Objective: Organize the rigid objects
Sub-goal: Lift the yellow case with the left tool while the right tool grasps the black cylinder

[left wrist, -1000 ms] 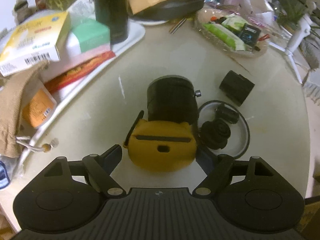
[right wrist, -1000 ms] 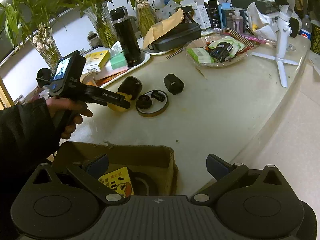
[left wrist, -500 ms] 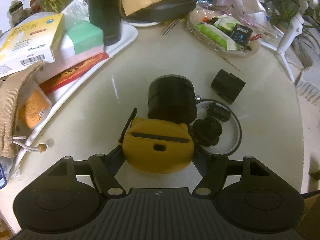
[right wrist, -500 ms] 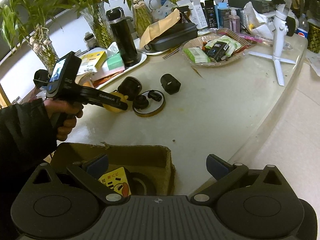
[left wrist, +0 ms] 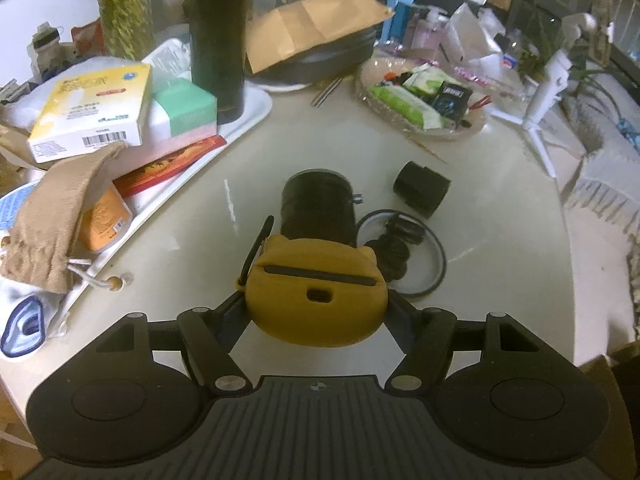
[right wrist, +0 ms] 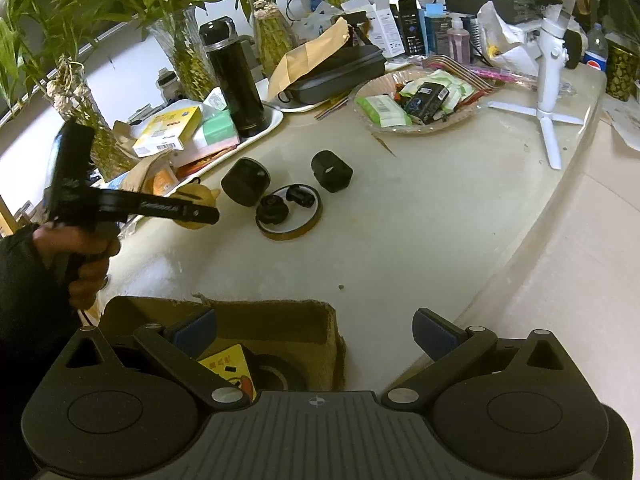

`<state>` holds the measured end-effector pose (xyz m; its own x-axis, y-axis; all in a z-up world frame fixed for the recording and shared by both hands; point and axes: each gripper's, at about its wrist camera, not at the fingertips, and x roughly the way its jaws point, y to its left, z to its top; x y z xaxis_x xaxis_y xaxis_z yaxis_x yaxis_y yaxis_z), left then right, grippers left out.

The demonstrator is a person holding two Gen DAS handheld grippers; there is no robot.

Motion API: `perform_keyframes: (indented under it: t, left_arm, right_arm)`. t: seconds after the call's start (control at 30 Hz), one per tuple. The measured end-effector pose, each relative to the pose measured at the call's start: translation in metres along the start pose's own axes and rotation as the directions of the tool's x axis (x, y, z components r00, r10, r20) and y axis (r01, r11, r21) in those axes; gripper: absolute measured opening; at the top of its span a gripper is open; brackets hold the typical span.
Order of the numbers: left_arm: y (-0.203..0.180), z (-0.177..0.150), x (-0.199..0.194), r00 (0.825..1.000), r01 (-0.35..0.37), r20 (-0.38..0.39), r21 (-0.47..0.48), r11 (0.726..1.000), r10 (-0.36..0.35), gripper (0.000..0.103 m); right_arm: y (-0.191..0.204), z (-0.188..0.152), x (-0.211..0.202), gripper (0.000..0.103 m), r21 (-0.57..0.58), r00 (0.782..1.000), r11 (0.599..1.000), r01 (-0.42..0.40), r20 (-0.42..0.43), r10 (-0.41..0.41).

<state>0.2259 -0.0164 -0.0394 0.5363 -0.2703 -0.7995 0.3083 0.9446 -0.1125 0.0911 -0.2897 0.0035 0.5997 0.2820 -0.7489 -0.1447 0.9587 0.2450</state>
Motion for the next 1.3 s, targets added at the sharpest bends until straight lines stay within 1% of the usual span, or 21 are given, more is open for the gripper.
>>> perform_keyframes:
  t: [0.17, 0.3, 0.43, 0.6, 0.73, 0.9, 1.0, 1.07, 1.13, 1.17, 1.3]
  left_arm:
    - [-0.002, -0.009, -0.022, 0.998, 0.044, 0.035, 0.004, 0.999, -0.044, 0.070]
    - [-0.003, -0.014, -0.036, 0.997, 0.057, 0.059, 0.014, 0.998, -0.057, 0.070]
    - [-0.005, -0.019, -0.048, 0.994, 0.072, 0.077, 0.020, 0.997, -0.073, 0.070]
    - [-0.010, -0.026, -0.062, 0.993, 0.048, 0.104, 0.043, 0.998, -0.052, 0.070]
    - [-0.010, -0.033, -0.075, 0.991, 0.054, 0.124, 0.028, 0.998, -0.057, 0.070]
    - [-0.010, -0.043, -0.087, 0.987, 0.071, 0.140, 0.013, 0.997, -0.072, 0.070]
    - [-0.012, -0.046, -0.092, 0.986, 0.079, 0.150, 0.012, 0.997, -0.080, 0.070]
    - [-0.014, -0.048, -0.095, 0.983, 0.088, 0.160, 0.013, 0.996, -0.089, 0.070]
    - [-0.016, -0.050, -0.099, 0.981, 0.094, 0.170, 0.020, 0.995, -0.096, 0.070]
    - [-0.018, -0.051, -0.101, 0.980, 0.095, 0.175, 0.027, 0.995, -0.098, 0.070]
    - [-0.022, -0.053, -0.107, 0.975, 0.113, 0.186, 0.044, 0.993, -0.120, 0.070]
  right_arm:
    - [0.002, 0.014, 0.009, 0.103, -0.030, 1.000, 0.999, 0.019, 0.010, -0.019]
    - [0.002, 0.030, 0.018, 0.103, -0.049, 1.000, 0.999, 0.020, 0.018, -0.019]
    - [0.004, 0.050, 0.028, 0.103, -0.093, 0.999, 0.995, 0.028, 0.034, -0.025]
    - [0.008, 0.068, 0.046, 0.103, -0.157, 0.998, 0.987, 0.018, 0.059, -0.008]
    - [0.011, 0.076, 0.062, 0.103, -0.238, 0.998, 0.971, 0.019, 0.067, -0.003]
    - [0.011, 0.087, 0.084, 0.102, -0.288, 0.997, 0.957, 0.038, 0.069, -0.018]
    - [0.013, 0.092, 0.099, 0.092, -0.329, 0.998, 0.943, 0.053, 0.061, -0.034]
    - [0.015, 0.095, 0.107, 0.091, -0.355, 0.997, 0.933, 0.062, 0.062, -0.043]
    - [0.018, 0.098, 0.116, 0.082, -0.379, 0.997, 0.923, 0.069, 0.061, -0.049]
    - [0.019, 0.100, 0.121, 0.079, -0.391, 0.997, 0.918, 0.071, 0.058, -0.053]
    - [0.025, 0.102, 0.142, 0.071, -0.459, 0.995, 0.883, 0.099, 0.058, -0.081]
